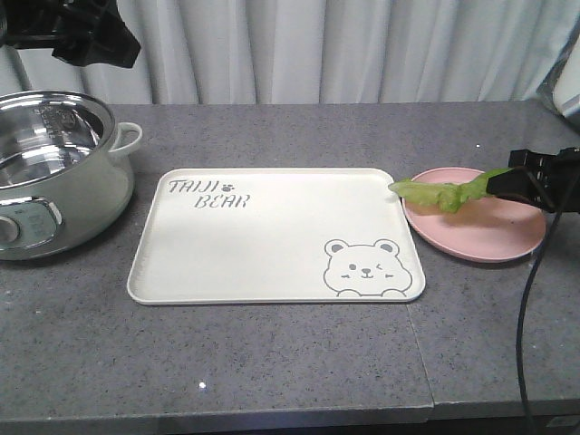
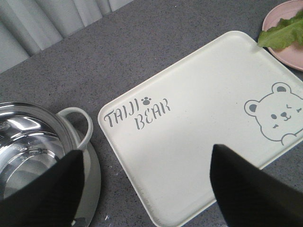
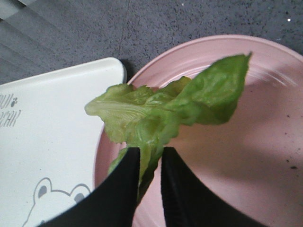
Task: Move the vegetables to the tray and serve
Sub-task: 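Lower the lettuce onto the pink plate and open the right gripper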
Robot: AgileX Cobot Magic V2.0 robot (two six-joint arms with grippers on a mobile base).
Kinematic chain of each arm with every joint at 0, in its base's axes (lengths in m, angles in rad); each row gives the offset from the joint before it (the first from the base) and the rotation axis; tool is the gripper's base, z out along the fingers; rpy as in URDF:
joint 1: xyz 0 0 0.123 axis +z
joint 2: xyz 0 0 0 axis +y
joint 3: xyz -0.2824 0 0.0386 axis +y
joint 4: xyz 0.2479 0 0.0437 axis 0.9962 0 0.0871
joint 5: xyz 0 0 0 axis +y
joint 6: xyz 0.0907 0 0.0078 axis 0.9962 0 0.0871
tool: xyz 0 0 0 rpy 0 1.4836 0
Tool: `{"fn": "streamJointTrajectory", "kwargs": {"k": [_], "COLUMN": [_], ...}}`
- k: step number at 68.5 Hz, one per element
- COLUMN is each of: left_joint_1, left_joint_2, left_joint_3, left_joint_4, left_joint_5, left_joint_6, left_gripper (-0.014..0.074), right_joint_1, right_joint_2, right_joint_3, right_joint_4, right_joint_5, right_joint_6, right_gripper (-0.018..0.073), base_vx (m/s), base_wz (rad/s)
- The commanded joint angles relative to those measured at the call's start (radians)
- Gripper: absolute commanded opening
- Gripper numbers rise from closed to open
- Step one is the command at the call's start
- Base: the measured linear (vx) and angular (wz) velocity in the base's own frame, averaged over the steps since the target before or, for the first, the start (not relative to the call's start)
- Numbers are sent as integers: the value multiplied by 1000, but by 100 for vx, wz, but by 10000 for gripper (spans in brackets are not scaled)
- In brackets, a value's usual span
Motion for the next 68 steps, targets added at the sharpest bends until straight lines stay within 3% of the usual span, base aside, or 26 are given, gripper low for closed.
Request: {"fn": "streamJointTrajectory", "kwargs": {"k": [1,7,16,36,68], "left_joint_1": [-3,-3,-3,-3,-3], "left_joint_2": [-35,-35,-35,-35,-35], "left_joint_3": [-19,-19,-19,-19,-19], "left_joint_4": [-5,-5,-5,-5,-5], "left_joint_5": [-23,-23,-23,-23,-23], "left_joint_6": [-11,-11,-23,-36,-36], "left_gripper": [534,534,534,534,534], "right_joint_1": [-6,-6,-6,-6,-6], "right_joint_2": [-46,-46,-46,-46,-46], "right_joint_3": [-33,-33,-33,-66,-296], "right_joint_4": [4,-20,-91,-275,-630], "right_joint_5": [6,4,3,4,66], "right_joint_6": [10,18,54,198,559], "right_gripper": [251,365,452,455,437], "base_vx": [0,0,0,0,0], "base_wz": [0,0,0,0,0]}}
